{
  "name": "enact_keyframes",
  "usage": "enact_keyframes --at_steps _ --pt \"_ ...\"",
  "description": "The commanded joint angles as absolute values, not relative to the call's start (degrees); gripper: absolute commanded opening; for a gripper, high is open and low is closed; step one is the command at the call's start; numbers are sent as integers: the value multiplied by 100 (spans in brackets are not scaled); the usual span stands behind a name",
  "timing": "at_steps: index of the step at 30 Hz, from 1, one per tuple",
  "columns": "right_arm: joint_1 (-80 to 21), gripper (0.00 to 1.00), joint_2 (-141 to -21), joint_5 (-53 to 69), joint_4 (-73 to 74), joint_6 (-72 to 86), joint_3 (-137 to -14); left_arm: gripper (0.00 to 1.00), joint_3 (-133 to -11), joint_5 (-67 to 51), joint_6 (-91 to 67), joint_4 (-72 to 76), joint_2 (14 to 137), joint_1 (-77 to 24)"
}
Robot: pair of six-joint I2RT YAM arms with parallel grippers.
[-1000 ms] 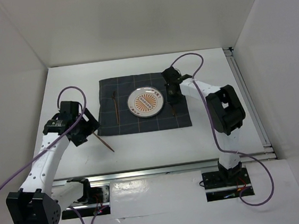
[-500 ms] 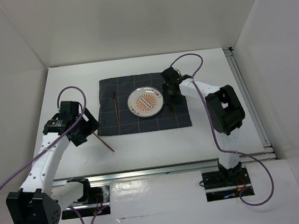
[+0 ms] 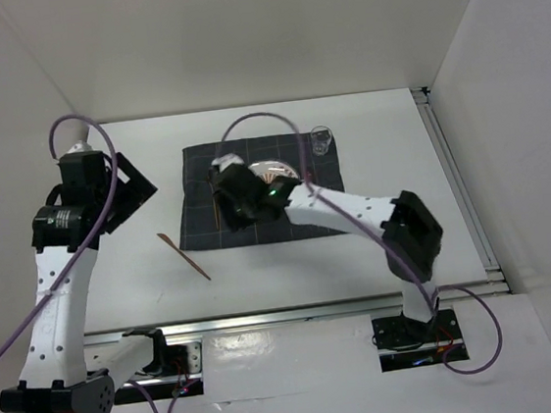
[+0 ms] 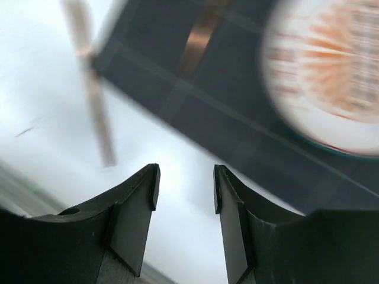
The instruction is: Set the dinner table for one person
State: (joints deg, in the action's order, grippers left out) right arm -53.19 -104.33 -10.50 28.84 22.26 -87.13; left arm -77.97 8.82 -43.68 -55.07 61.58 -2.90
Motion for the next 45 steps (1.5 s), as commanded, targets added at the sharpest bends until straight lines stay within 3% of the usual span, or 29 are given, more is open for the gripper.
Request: enact_keyframes --at_steps 1,4,10,18,23,24,26,28,34,41,45 --pt "-5993 53 -11344 -984 2619 2276 -9551 95 -8340 1107 -4315 -6064 6021 -237" --pt "-6476 53 -12529 -1037 2733 2224 -10527 95 -8692 1107 -4377 -6328 5968 -237" --pt "-6820 54 -13745 -1458 3058 2065 -12013 96 -8833 1494 -4377 -6547 5801 -237" --pt "-6873 52 -14186 -1784 3261 2127 -11989 96 -8604 1371 -4430 -6496 5643 -237" --pt "-6935 34 -14186 -1784 3322 2180 -11637 96 -8481 1371 -4430 -6442 5643 -237" --pt "-6987 23 -14133 -1845 3322 2180 -11637 96 -8481 1371 -4430 -6442 5643 -237" --pt "-7048 13 -14133 -1846 3322 2180 -11637 96 -8420 1371 -4430 -6373 5590 -237" --pt "-7101 0 -13993 -1767 3322 2110 -11585 96 -8420 1319 -4377 -6372 5590 -237" --pt "-7269 0 -12976 -1757 2954 1995 -11084 96 -8420 1266 -4377 -6372 5642 -237" --pt "-7269 0 -11331 -2117 2602 2187 -9652 96 -8473 1213 -4377 -6319 5695 -237" --pt "-6831 0 -10566 -2337 3497 3005 -8994 96 -8473 1213 -4377 -6267 5748 -237"
